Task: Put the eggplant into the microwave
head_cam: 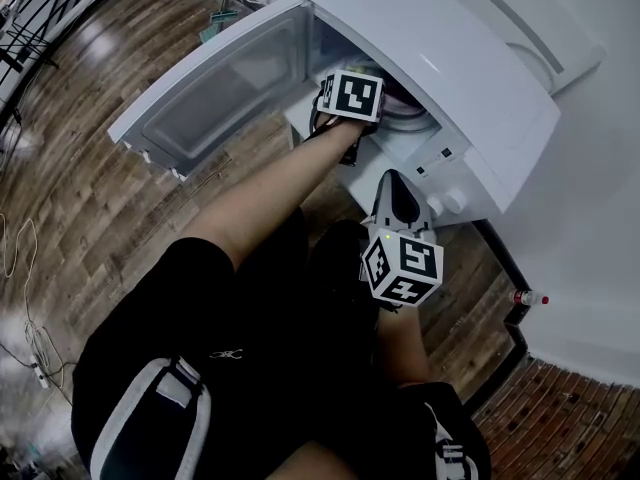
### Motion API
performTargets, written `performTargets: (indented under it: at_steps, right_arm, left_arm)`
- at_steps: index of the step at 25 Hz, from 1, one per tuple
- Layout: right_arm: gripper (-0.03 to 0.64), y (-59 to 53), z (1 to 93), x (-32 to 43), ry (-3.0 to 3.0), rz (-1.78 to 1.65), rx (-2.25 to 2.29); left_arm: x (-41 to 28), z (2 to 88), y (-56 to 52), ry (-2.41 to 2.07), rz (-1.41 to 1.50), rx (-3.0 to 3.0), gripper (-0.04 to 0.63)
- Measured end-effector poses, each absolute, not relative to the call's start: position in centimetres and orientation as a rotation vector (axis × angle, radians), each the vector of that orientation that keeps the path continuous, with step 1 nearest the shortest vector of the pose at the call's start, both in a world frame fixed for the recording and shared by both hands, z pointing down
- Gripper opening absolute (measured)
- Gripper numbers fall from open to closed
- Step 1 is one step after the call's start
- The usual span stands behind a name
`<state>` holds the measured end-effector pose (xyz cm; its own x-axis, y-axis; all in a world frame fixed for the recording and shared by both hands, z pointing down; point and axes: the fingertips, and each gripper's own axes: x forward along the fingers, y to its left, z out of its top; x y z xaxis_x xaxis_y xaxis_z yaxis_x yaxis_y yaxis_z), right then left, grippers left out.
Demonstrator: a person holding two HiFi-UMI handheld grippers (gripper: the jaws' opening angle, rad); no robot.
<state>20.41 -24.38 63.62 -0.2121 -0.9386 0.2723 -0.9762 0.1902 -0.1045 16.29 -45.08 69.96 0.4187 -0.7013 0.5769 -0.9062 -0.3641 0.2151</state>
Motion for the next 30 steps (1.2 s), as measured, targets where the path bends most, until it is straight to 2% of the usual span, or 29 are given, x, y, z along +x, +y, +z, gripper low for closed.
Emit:
performTargets:
  at_steps: [7, 9, 11, 26, 30]
  right_arm:
    - [0.005, -24.6, 63.4, 20.8, -2.317, 0.378, 1.879]
    - [0.005, -24.8, 63.4, 20.9, -2.327, 0.383, 1.885]
    - [0.005, -25.0, 63.5, 20.8, -2.337, 0.393, 1.887]
    - [0.005, -28.0, 62.7, 17.3, -2.412, 0.293, 1.911]
    - [0.005, -28.8, 60.9, 16.1, -2.434, 0.267, 1.914]
  left_arm:
    - [14.9, 68.8, -44.7, -1.442, 0.468, 2.217, 0.240]
    - [14.3, 67.4, -44.1, -1.471, 0.405, 2.287, 0.150]
    - [13.5, 66.4, -42.8, -1.496, 0.376, 2.358, 0.001]
    - [9.3, 64.3, -34.1, -1.441, 0.247, 2.593, -0.002]
    - [9.0, 61.5, -33.3, -1.438, 0.214, 2.627, -0.002]
